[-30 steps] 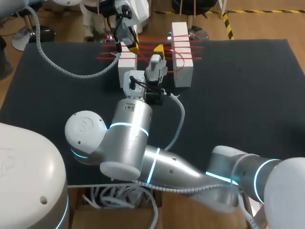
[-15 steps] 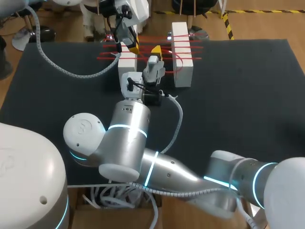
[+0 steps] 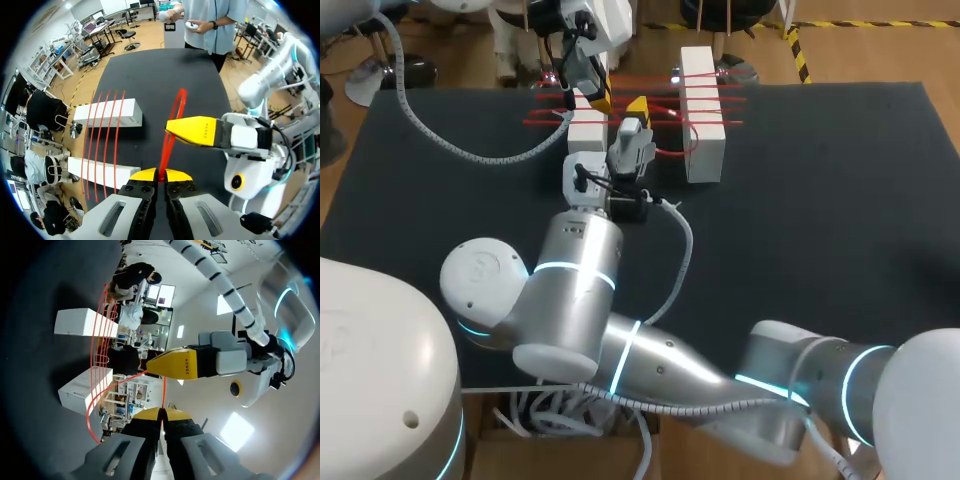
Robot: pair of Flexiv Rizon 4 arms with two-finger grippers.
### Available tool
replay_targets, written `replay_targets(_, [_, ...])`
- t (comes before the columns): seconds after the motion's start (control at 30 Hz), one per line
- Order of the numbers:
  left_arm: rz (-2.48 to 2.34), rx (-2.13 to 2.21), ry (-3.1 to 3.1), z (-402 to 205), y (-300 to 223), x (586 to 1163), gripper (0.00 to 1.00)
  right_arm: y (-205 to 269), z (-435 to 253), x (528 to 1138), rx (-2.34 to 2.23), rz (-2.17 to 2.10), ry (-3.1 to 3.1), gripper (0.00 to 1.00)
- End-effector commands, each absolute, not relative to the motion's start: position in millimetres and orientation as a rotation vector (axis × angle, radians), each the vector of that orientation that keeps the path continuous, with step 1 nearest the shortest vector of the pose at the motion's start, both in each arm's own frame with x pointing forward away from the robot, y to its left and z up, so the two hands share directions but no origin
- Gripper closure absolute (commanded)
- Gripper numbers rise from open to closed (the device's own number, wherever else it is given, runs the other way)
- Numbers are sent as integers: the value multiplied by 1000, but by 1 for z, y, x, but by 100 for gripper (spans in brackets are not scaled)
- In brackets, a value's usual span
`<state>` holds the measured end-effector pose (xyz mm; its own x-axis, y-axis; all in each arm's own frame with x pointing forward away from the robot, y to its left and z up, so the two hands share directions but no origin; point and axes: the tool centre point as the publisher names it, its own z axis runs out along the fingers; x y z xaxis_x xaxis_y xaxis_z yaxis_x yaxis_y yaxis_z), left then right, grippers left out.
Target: Grab the tape and strap the tape.
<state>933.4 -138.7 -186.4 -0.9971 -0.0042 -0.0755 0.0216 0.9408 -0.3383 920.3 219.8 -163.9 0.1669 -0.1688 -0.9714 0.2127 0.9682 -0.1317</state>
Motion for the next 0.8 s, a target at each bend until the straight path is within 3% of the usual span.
replay_targets(0.03, [-521, 11, 3023, -185, -140, 934, 100, 228, -165, 925, 51, -294, 1374, 100])
replay_targets(0.8, [-521, 11, 3023, -185, -140, 934, 100, 243, -165, 932, 34, -340, 1366, 100])
